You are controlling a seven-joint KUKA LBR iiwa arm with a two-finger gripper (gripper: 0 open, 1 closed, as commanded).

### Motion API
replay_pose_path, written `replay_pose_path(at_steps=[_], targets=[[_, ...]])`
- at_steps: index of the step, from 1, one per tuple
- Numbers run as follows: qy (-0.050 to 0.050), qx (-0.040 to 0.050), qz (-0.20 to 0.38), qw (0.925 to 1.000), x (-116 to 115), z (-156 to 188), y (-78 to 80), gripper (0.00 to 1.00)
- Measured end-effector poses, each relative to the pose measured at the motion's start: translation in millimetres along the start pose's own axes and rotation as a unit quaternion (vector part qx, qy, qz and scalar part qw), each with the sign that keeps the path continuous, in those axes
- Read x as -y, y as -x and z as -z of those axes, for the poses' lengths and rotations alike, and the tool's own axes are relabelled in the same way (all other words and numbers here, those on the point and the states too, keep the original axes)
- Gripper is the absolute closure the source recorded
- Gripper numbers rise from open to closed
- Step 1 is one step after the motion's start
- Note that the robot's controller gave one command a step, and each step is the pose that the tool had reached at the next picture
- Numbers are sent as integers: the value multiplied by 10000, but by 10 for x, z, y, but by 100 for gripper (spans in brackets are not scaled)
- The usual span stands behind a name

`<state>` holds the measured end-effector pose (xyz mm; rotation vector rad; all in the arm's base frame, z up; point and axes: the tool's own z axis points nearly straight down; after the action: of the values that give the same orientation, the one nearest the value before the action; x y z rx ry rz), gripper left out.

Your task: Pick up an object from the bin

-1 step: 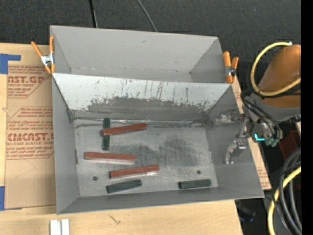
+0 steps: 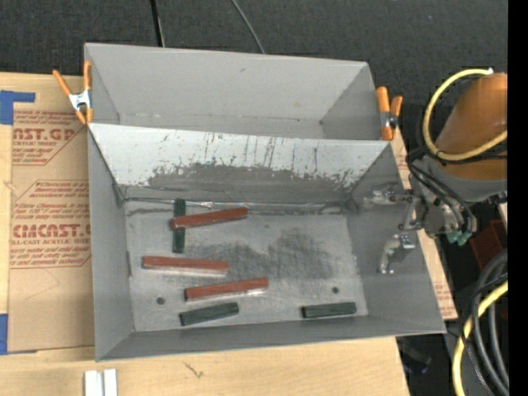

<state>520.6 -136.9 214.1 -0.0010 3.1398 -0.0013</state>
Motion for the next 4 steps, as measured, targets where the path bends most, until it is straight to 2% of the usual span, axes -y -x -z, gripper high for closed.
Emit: replay_pose_path(at_steps=[1,2,3,4], targets=[[0,11,596,9982,-508,-781,-216,0],[8,-17,1008,9949,-630,-875,-318,0],[13,-13,922,9957,-729,-922,-387,0],[-5,83,1008,9949,-674,-1412,-348,0]])
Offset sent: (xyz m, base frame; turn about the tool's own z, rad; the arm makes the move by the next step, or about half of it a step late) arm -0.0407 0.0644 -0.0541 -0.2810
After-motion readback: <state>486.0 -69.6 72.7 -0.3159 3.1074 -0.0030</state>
